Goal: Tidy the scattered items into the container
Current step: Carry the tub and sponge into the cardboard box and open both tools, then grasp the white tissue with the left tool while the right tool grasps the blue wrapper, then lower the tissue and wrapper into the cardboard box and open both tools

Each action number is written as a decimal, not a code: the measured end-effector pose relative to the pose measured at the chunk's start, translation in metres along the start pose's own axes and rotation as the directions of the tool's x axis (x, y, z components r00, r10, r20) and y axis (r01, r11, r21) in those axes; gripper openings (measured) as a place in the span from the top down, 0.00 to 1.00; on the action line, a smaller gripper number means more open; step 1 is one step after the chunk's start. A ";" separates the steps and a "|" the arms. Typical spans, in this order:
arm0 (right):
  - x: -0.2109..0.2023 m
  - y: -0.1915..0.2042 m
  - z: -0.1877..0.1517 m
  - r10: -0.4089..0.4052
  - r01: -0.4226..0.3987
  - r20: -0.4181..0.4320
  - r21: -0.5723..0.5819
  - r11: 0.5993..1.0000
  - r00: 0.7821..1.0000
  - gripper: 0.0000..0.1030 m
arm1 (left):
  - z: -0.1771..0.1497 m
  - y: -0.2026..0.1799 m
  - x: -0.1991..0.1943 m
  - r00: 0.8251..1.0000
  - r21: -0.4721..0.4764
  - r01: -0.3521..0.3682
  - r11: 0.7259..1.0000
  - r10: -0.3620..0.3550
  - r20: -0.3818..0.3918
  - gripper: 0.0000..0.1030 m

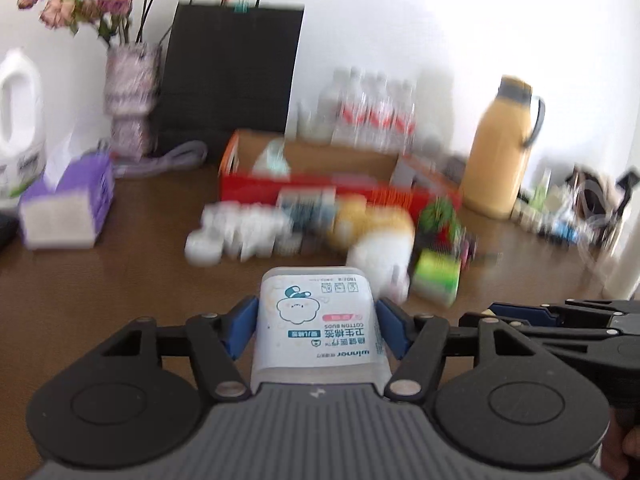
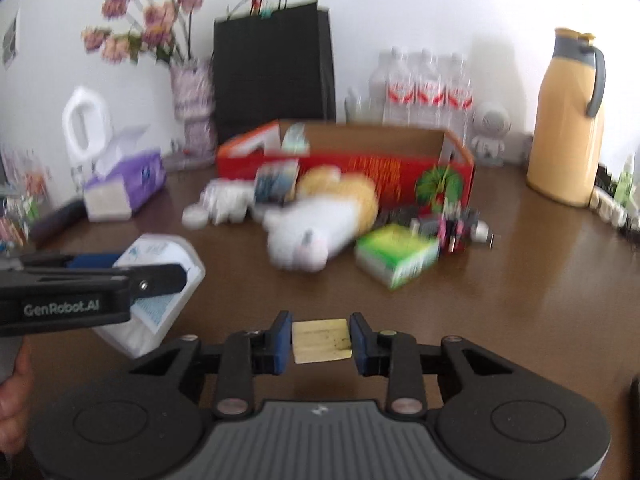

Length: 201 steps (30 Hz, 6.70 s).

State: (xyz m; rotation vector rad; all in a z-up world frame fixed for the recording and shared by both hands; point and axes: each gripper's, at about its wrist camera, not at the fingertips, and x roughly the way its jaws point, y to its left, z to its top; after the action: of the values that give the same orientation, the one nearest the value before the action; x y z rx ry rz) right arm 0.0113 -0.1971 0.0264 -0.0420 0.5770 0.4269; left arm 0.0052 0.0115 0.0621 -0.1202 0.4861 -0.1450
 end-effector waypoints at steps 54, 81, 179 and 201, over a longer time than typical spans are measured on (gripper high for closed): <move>0.202 -0.117 0.280 -0.053 0.132 -0.337 0.216 0.967 0.940 0.27 | 0.249 0.018 0.213 0.958 0.019 -0.186 0.982 0.186 -0.218 0.15; 0.033 -0.042 0.091 -0.137 0.116 0.249 0.096 0.989 0.959 0.07 | 0.051 -0.027 0.020 0.955 0.102 -0.214 0.971 0.187 0.229 0.00; 0.127 -0.075 0.250 0.032 -0.025 0.127 -0.054 0.998 0.991 0.89 | 0.211 0.012 0.233 0.937 -0.062 0.244 0.968 -0.251 -0.241 0.80; 0.371 -0.103 0.255 0.026 -0.032 -0.596 0.000 0.999 0.802 0.38 | 0.192 0.023 0.366 0.788 0.035 -0.076 0.996 0.082 -0.610 0.27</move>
State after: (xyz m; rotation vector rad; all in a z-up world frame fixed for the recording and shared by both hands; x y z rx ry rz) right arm 0.4650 -0.1104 0.0328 -0.1833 1.2053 0.4459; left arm 0.4185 -0.0115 0.0604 -0.0395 1.1446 -0.1007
